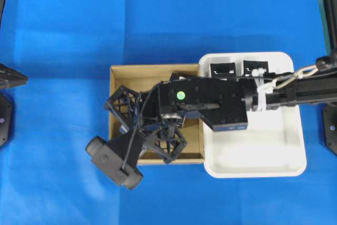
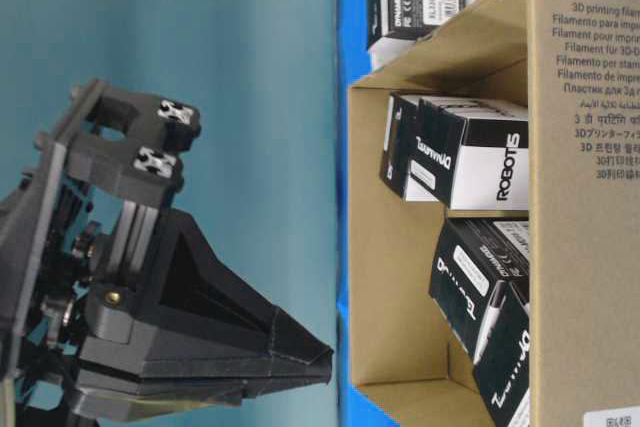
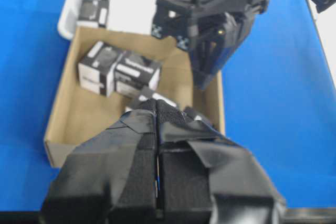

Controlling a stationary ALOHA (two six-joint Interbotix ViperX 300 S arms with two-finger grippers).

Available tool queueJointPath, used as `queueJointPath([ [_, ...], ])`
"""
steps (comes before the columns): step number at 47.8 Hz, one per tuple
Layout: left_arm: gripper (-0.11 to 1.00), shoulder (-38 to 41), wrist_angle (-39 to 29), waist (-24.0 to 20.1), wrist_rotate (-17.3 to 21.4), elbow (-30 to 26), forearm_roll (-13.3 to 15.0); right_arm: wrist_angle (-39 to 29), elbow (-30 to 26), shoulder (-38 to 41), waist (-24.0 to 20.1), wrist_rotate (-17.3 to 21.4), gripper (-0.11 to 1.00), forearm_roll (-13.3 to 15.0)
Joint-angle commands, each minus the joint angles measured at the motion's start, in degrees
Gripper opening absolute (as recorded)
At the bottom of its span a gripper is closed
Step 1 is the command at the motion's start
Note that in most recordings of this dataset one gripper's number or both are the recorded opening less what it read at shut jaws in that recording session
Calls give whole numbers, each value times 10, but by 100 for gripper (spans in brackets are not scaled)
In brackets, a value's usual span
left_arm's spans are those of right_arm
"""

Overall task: Pick a box that is randomly placed inside the cardboard box.
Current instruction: 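Lower the open right gripper over a black DYNAMIXEL box in the cardboard box, then close the right gripper on the black DYNAMIXEL box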

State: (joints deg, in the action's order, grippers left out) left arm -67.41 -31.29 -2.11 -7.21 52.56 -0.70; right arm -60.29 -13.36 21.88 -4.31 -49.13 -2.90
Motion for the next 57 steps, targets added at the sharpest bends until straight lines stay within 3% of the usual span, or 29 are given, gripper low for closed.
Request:
queueJointPath([
  [1, -6, 6, 3, 1, 0, -16, -2, 2, -5, 7, -4, -2, 4, -4],
  [11, -6, 0, 2, 1, 0, -19, -2, 4, -4, 12, -5, -3, 11, -4],
  [17, -6, 2, 2, 1, 0, -17, -2, 3, 1, 16, -5, -4, 21, -5],
  [23, -6, 3, 3, 1, -2, -21, -2, 10, 9, 19, -5, -5, 49, -5],
  [28, -6, 3, 3, 2, -13, -25, -2, 39, 18, 25, -6, -4, 79, -5],
  [33, -6, 3, 2, 2, -43, -25, -2, 64, 25, 29, -10, -4, 98, -4],
  [57, -6, 8, 1, 3, -55, -22, -2, 65, 32, 56, -1, -8, 99, 0],
])
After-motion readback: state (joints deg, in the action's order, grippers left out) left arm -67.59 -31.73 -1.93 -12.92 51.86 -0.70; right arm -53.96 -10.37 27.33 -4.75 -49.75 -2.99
